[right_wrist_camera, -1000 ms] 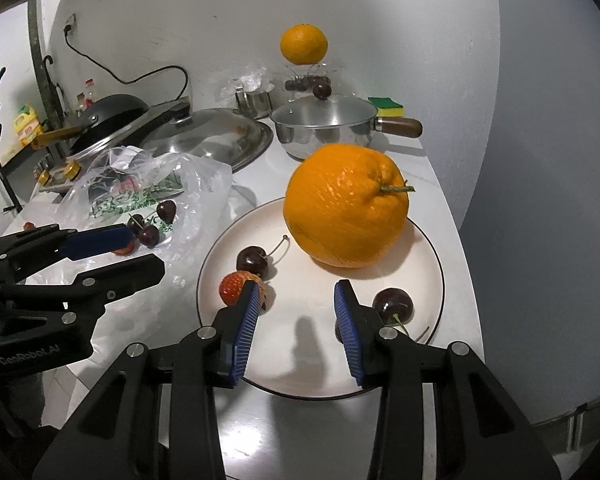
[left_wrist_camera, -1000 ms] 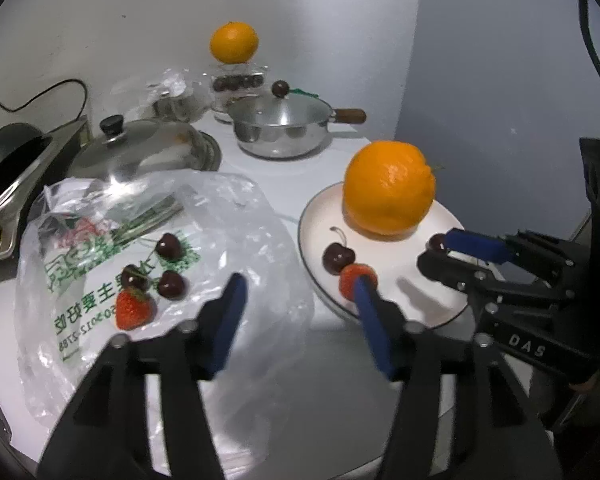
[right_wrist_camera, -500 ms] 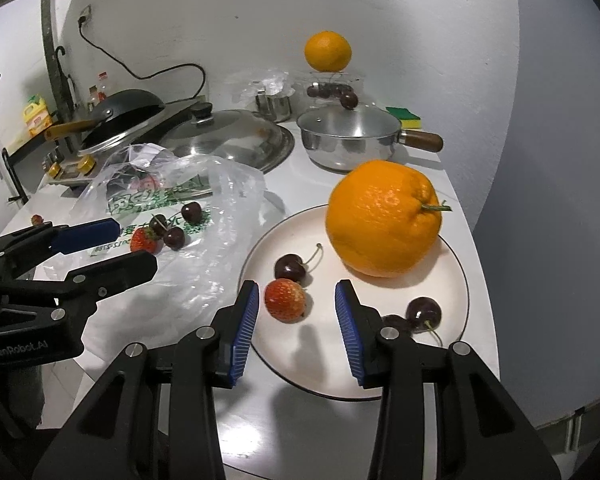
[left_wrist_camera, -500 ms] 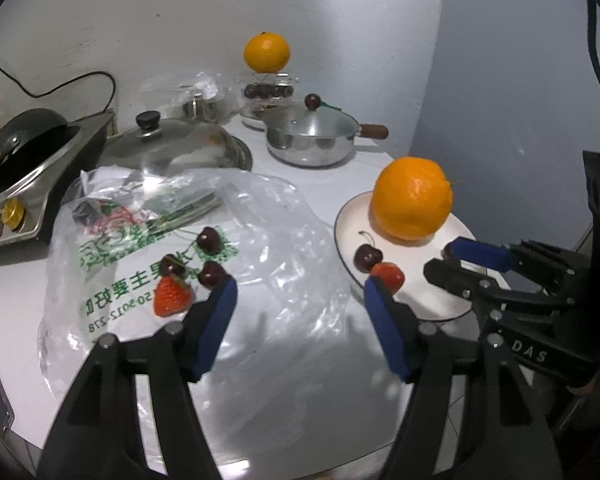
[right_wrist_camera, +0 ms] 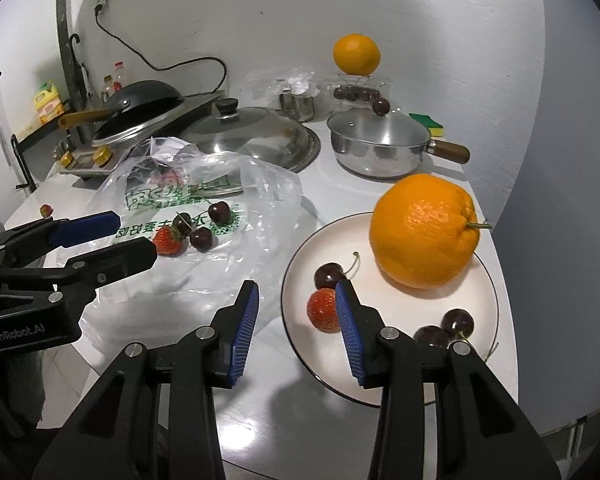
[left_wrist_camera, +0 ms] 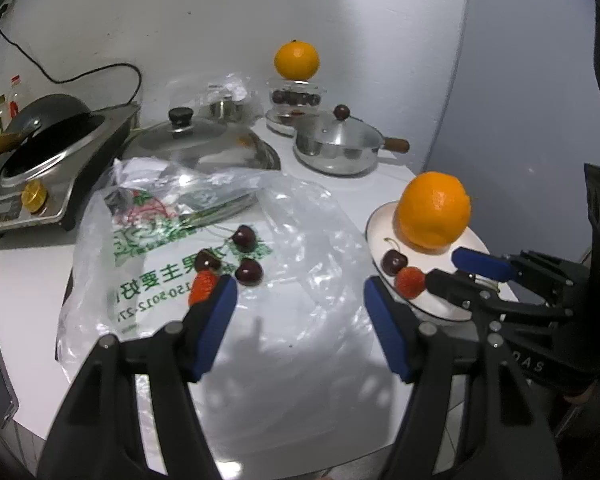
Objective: Organize fruits
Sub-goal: 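Move both open grippers back over the fruit on the plastic bag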
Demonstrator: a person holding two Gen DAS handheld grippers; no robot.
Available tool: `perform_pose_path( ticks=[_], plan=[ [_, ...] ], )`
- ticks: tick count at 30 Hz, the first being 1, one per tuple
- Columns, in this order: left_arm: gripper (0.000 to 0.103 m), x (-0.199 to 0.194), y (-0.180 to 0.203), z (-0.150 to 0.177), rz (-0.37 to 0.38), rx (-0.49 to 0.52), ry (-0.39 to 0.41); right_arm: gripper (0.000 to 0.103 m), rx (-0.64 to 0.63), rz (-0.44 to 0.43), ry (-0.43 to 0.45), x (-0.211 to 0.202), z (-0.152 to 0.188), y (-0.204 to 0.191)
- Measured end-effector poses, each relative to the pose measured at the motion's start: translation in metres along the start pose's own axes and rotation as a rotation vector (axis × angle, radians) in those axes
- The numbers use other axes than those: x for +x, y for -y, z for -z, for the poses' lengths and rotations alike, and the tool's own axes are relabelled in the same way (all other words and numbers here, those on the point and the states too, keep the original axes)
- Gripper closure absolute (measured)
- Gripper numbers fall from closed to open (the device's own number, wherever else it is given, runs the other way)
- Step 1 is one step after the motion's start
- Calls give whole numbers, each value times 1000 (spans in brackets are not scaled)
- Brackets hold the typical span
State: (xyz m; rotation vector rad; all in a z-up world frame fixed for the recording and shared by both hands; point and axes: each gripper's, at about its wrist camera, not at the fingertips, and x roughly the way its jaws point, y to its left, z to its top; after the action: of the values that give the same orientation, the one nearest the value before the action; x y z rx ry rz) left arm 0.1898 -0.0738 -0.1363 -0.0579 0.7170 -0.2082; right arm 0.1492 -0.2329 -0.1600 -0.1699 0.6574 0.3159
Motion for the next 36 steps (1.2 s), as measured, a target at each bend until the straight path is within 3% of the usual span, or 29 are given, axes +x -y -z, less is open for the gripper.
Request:
perform_pose_path(
  ticks=[36],
  plan=[
    [36,3,-78,12,-69,-121,-12,61,-101,-87,-58,48,-23,-68]
  ],
)
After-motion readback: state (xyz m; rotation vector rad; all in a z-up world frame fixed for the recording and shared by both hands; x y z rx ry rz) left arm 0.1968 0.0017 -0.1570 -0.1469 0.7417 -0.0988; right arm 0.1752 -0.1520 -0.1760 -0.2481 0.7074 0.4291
